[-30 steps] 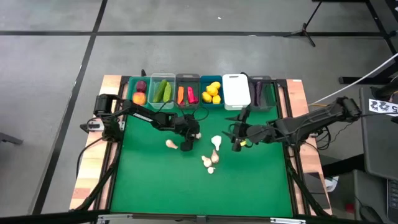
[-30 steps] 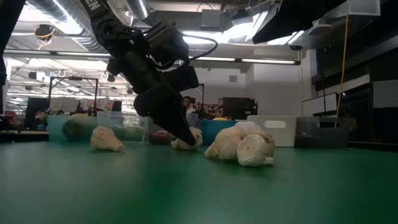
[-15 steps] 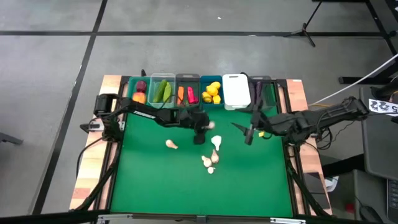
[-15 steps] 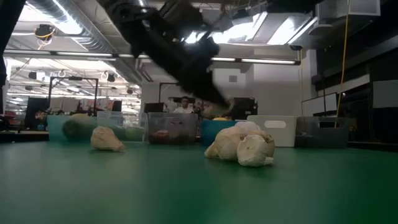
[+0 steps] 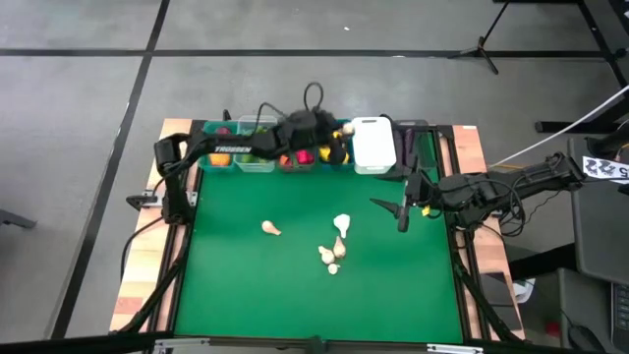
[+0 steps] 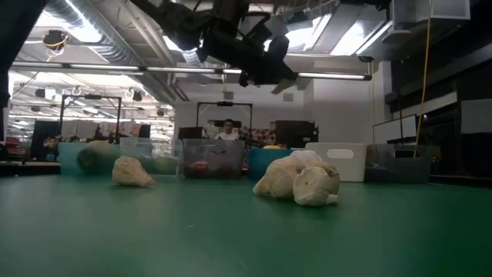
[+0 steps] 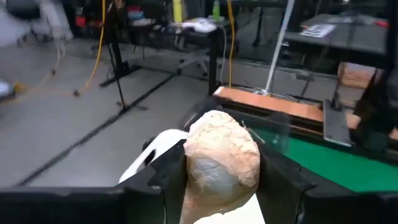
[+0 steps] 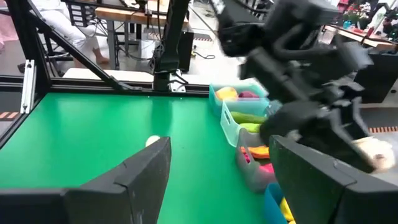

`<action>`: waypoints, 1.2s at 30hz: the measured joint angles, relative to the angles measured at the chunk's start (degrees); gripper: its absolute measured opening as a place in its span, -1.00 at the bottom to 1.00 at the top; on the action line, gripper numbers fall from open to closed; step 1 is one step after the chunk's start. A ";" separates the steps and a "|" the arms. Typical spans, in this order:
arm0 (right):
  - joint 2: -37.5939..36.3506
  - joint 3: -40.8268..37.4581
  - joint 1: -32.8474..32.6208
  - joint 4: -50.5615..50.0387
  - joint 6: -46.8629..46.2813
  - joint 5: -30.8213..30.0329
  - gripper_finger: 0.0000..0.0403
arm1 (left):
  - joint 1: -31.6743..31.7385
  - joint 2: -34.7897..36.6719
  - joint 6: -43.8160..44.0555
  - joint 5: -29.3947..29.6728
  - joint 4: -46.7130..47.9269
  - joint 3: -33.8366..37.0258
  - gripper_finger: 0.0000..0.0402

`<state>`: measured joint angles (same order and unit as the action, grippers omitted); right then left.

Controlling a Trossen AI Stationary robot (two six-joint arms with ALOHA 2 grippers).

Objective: Sort produce into baskets
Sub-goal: Put the garlic into the white bin

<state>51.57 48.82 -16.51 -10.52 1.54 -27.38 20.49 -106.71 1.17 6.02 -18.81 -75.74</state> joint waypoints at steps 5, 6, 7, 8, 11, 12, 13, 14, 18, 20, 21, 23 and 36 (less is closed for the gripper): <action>0.02 0.00 -0.02 0.01 0.00 0.00 0.33 | 3.60 -5.72 3.24 -5.15 2.86 -8.22 -0.23; 0.02 0.00 0.00 -0.05 0.00 0.02 0.33 | 3.89 -7.13 3.26 -5.96 3.33 -9.94 -0.23; 0.02 0.00 -0.02 -0.02 0.00 0.00 0.33 | 4.05 -8.40 3.26 -6.57 4.24 -11.44 -0.23; 0.02 0.00 -0.02 -0.02 0.00 0.02 0.33 | 4.13 -9.98 3.26 -6.95 5.01 -13.23 -0.23; 0.02 0.00 -0.01 -0.06 0.02 0.02 0.33 | 4.22 -14.24 3.43 -7.17 6.73 -18.10 -0.23; 0.01 0.00 0.00 -0.07 0.01 0.01 0.33 | 4.22 -15.53 3.69 -7.22 7.49 -19.67 -0.23; 0.02 0.00 0.00 -0.09 0.00 0.02 0.33 | 4.20 -16.85 4.09 -7.31 8.22 -21.14 -0.23; 0.02 0.00 0.00 -0.11 0.00 0.02 0.33 | 4.13 -18.01 4.60 -7.59 9.11 -22.40 -0.23; 0.02 0.00 0.00 -0.29 0.02 0.02 0.33 | 3.84 -21.96 6.20 -8.78 9.70 -25.55 -0.23; 0.02 0.00 0.00 -0.46 0.02 0.02 0.33 | 3.70 -23.68 7.40 -8.83 9.68 -26.79 -0.23; 0.02 0.00 0.00 -0.45 0.02 0.02 0.33 | 3.55 -24.38 8.05 -8.83 9.67 -27.31 -0.23; 0.02 0.00 0.00 -0.45 0.03 0.02 0.33 | 3.50 -25.94 9.31 -8.87 9.61 -28.29 -0.23; 0.02 0.00 0.04 -1.10 0.04 4.55 0.33 | 3.39 -28.23 10.95 -9.43 9.37 -28.95 0.05</action>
<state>51.59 48.82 -16.47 -11.62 1.58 -22.83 23.88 -134.93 12.12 -3.42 -9.44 -104.69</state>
